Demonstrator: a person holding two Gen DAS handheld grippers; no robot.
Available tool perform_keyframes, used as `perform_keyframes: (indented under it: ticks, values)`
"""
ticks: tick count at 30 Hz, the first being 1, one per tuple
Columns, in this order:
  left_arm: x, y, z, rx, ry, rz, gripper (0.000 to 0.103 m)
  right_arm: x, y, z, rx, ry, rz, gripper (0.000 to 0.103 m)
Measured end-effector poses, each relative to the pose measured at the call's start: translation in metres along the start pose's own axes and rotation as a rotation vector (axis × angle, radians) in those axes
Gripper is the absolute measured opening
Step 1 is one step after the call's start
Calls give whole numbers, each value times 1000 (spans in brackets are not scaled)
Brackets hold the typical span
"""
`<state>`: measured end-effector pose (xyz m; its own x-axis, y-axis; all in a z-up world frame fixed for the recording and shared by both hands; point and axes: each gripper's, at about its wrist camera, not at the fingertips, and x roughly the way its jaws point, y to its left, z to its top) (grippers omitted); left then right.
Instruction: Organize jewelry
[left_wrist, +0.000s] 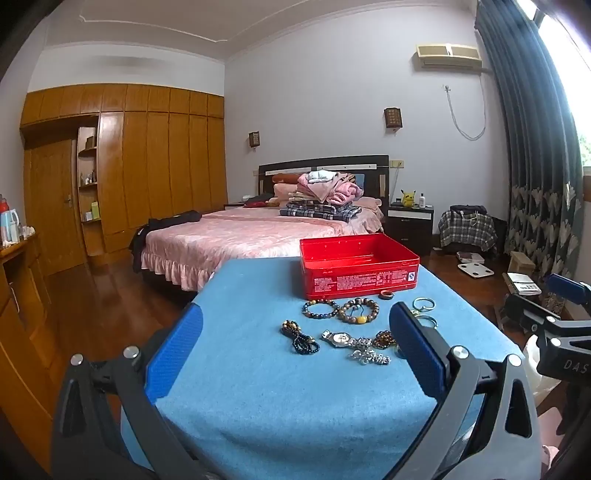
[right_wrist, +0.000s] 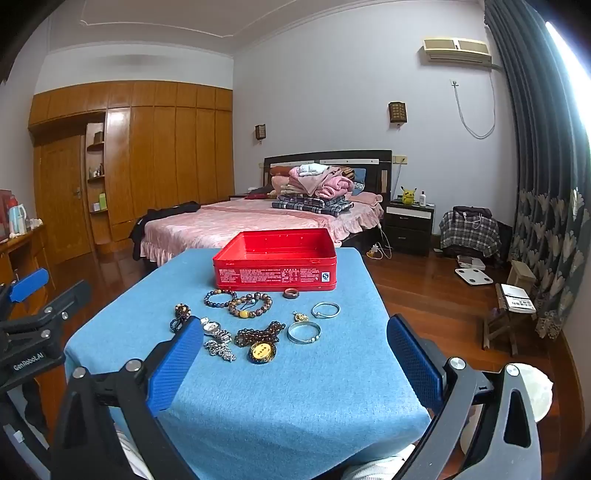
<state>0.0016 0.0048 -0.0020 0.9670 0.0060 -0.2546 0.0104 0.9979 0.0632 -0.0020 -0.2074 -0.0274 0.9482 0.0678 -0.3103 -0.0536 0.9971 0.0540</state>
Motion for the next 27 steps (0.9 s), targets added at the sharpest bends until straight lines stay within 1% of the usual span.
perform_keyframes:
  ticks: [27]
  values:
    - [0, 3, -1, 1, -1, 14, 98, 2, -2, 1, 1, -3, 1, 97]
